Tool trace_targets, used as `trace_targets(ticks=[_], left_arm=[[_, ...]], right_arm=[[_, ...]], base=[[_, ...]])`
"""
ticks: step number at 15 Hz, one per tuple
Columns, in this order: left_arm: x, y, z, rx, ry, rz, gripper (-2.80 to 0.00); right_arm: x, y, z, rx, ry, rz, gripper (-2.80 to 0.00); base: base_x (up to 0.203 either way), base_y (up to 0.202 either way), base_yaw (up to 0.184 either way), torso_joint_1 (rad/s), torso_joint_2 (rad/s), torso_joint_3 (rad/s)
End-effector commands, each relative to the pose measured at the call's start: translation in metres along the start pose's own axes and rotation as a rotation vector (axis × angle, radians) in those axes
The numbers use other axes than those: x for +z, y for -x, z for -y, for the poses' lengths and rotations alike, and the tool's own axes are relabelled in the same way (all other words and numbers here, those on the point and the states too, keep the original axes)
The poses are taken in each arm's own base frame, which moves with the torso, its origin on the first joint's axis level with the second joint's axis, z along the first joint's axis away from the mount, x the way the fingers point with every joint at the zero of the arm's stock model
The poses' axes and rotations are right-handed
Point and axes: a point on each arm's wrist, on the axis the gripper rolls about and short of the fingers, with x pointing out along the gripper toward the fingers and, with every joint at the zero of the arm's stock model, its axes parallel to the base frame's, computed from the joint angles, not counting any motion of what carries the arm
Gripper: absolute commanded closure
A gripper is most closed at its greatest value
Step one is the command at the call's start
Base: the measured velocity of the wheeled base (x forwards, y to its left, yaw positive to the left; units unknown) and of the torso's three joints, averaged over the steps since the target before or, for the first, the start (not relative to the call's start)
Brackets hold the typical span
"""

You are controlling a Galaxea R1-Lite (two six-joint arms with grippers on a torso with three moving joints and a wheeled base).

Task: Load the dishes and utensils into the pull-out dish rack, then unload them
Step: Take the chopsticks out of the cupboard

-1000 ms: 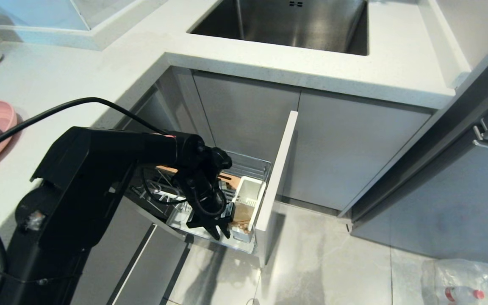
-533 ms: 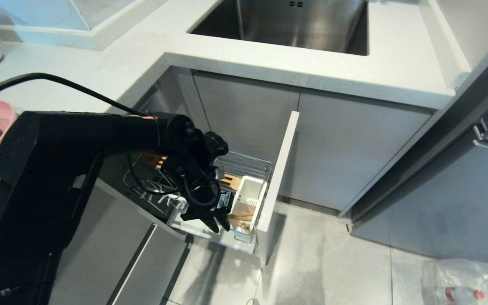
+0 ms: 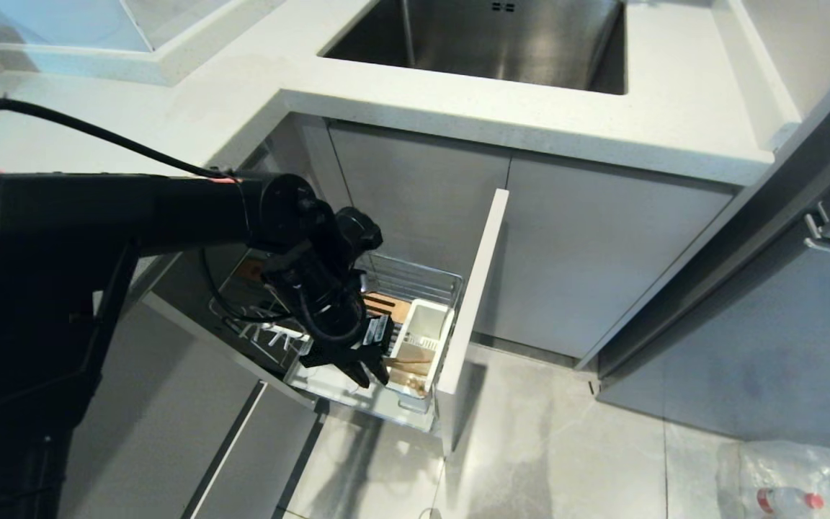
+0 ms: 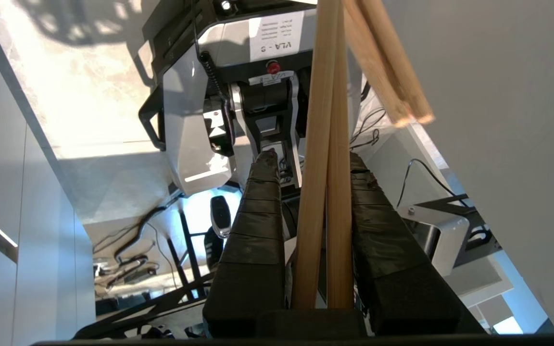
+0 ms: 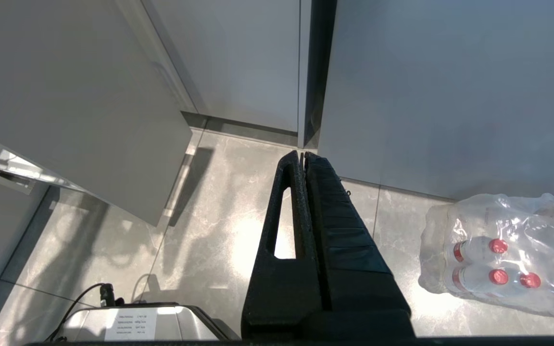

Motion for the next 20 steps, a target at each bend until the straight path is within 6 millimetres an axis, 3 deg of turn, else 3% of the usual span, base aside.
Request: trace_targets(ticks=[1,12,20], left_arm=[[-0.003,0.008,0.001,-0.005,-0.001,0.012,0.0],[-0.017,0.041,0.003,-0.014,-0.01,0.065,0.0],[-0.022,0.051,0.003,0.013,-0.011,0.095,0.0]], right_arm=[[0.0,0.0,0.0,0.001,0.0,0.0,0.0],[0.0,0.0,0.0,-0.001,0.0,0.0,0.0],[0.0,0.0,0.0,-0.001,0.0,-0.001,0.0]], base=[[0.0,0.0,0.0,0.0,0.0,0.0],[0.0,0.0,0.0,0.0,0.0,0.0],[0.0,0.0,0.0,0.0,0.0,0.0]])
